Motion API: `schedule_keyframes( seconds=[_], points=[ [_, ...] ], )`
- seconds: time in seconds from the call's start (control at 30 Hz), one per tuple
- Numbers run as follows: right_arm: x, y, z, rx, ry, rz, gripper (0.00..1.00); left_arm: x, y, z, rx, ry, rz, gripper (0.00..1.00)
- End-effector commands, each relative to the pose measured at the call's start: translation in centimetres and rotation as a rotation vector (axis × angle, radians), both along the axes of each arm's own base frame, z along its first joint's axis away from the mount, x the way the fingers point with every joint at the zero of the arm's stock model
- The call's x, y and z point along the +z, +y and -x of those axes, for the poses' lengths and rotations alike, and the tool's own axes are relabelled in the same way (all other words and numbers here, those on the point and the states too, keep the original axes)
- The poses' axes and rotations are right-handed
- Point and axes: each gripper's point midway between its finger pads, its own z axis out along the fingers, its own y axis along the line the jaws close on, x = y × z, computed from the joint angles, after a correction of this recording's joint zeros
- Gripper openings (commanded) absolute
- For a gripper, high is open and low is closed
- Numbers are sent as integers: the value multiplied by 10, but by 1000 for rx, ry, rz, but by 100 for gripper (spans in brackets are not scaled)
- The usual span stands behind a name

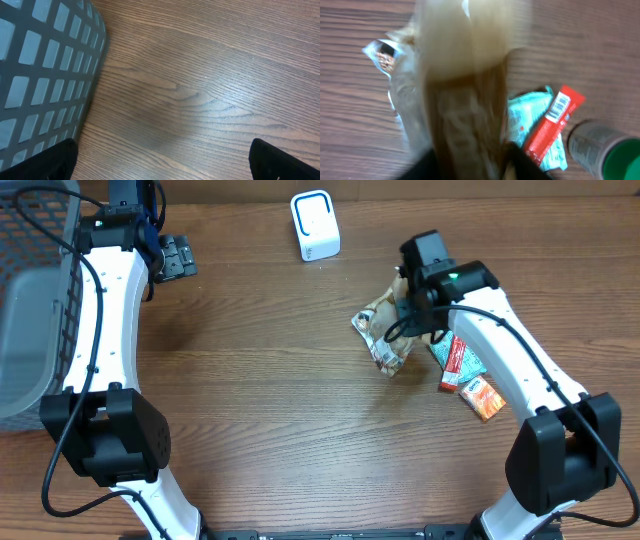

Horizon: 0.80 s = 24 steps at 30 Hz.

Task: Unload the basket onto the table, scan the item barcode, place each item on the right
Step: 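Carry the snack bag right and release it beside the other items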

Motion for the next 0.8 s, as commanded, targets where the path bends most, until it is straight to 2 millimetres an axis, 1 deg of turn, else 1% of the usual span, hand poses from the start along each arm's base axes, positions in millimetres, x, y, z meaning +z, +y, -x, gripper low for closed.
schedule_keyframes(
  seconds=[0.0, 0.17, 0.77],
  points=[
    [-4, -11, -1, -40, 10, -23, 100, 1, 1, -1, -14, 3, -19, 100],
    [-4, -21, -2, -64, 9, -23, 100, 1, 1, -1, -14, 3, -19, 99],
    [-4, -20, -2, -64, 9, -23, 100, 1, 1, 0, -14, 3, -19, 100]
  ],
)
